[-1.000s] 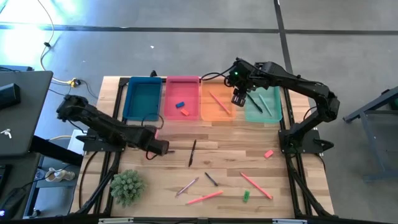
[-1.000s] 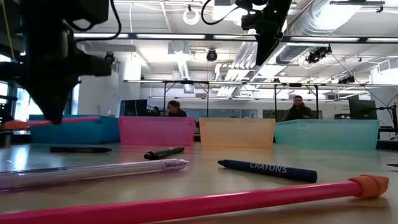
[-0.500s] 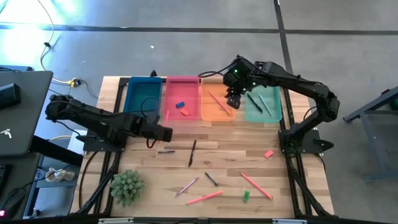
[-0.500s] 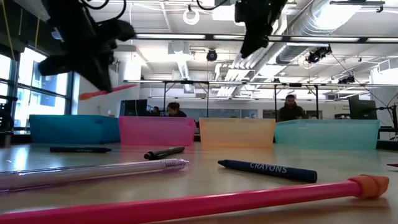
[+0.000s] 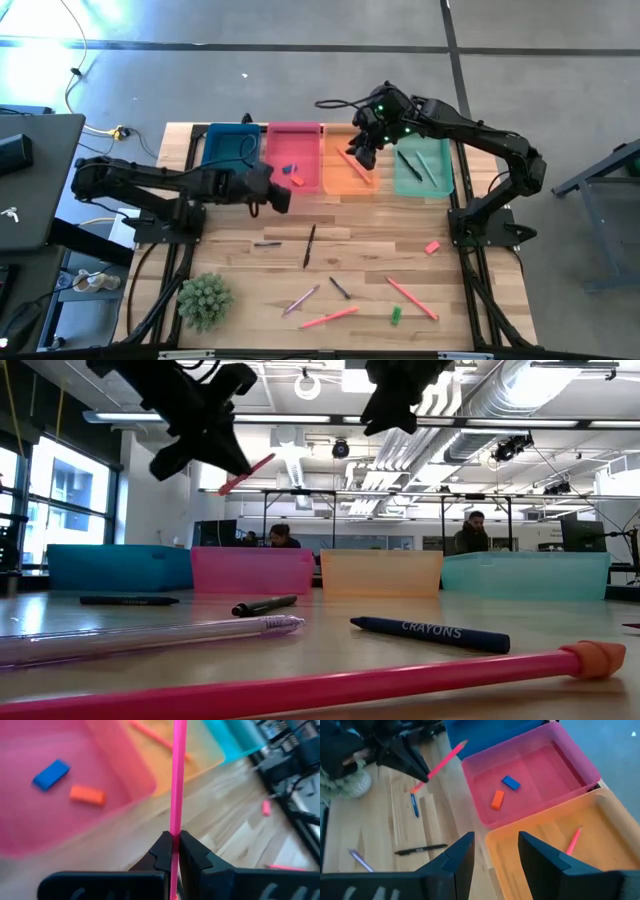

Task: Sort crayons/erasers/pens/pencils in bins
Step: Put the pink pencil into the orange bin

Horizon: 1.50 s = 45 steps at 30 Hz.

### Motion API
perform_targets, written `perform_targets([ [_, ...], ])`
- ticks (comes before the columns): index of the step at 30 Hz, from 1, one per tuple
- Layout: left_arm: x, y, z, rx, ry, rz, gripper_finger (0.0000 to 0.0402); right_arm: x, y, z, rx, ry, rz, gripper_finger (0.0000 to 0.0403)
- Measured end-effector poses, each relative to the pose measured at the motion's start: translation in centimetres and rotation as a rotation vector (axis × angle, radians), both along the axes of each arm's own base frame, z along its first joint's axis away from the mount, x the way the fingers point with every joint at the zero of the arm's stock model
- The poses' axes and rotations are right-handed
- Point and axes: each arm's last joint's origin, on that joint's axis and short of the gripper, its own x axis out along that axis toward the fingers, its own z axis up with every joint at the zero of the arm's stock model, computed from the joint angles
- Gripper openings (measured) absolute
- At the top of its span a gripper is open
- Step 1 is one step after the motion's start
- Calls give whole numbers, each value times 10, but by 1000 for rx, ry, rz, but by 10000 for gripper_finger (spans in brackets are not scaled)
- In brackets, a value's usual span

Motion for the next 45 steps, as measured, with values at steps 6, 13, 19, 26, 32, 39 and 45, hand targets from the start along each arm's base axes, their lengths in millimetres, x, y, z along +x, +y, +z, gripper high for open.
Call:
perform_targets([
  [6,5,15,11,111,-77,-75,1,6,-2,7,23,-95,-54,151],
  [13,9,31,25,304,-145,-138,1,14,-3,18,25,-234,-49,196],
  [19,10,41,35,405,-207,-183,1,25,9,27,-54,-332,19,219],
  [26,10,44,38,481,-196,-229,1,38,26,35,-176,-420,74,220],
  [32,11,44,41,543,-210,-278,1,55,26,21,-168,-403,58,220],
  [39,11,45,43,564,-219,-297,1,69,26,9,-112,-409,53,220],
  [45,10,49,43,578,-209,-303,1,76,27,3,-94,-403,42,180],
])
